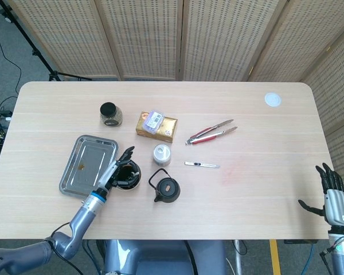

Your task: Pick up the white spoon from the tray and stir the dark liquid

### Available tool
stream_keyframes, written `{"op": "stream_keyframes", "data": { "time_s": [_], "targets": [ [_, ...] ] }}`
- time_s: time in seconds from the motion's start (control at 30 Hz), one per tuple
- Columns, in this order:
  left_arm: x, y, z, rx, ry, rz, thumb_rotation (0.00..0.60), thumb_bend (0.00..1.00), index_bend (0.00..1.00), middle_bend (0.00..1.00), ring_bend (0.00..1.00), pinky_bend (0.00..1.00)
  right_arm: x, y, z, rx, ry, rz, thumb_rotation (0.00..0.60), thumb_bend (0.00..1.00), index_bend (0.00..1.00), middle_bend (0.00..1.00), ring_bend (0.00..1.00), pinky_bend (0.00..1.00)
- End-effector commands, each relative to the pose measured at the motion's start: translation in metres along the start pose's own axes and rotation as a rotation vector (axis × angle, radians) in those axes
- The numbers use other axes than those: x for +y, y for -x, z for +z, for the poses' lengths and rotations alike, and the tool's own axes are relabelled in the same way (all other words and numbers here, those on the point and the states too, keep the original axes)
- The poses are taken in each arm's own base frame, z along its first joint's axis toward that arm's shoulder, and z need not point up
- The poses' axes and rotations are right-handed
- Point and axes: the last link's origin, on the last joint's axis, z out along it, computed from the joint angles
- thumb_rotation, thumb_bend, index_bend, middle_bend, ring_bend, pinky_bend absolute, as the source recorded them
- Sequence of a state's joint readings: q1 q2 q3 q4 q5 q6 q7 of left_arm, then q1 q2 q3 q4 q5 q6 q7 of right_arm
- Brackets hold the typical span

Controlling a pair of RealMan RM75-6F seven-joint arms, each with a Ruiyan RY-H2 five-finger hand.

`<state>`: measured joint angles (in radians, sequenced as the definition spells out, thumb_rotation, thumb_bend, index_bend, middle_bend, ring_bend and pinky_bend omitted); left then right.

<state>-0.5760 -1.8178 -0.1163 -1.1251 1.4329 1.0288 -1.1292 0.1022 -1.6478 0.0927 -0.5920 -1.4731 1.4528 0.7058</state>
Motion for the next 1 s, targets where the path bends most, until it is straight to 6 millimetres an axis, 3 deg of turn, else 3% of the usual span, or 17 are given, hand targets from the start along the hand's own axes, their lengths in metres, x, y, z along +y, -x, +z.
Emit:
{"op": "stream_keyframes", "data": {
  "time_s": [0.03,0.43,0.73,1.0],
  "targets": [
    [0.0,-0.007,-0.001,0.022,0.004,-0.009,0.6,0.46,0.7,0.0,0.0,0.0,0.0,0.0,0.0,0.0,0.0,0.0,0.6,0.0,0.02,0.0,0.0,0.0],
    [-0.002,-0.023,0.009,0.067,0.003,-0.008,0.6,0.46,0.7,0.0,0.0,0.0,0.0,0.0,0.0,-0.001,0.002,0.0,0.6,0.0,0.02,0.0,0.0,0.0],
    [0.008,-0.002,0.021,0.014,0.027,0.0,0.6,0.45,0.7,0.0,0.0,0.0,0.001,0.0,0.0,0.001,0.004,0.002,0.6,0.0,0.02,0.0,0.0,0.0],
    [0.008,0.013,0.007,-0.028,0.023,-0.033,0.6,0.46,0.7,0.0,0.0,0.0,0.001,-0.001,0.0,0.0,0.003,0.002,0.6,0.0,0.02,0.0,0.0,0.0]
  ]
}}
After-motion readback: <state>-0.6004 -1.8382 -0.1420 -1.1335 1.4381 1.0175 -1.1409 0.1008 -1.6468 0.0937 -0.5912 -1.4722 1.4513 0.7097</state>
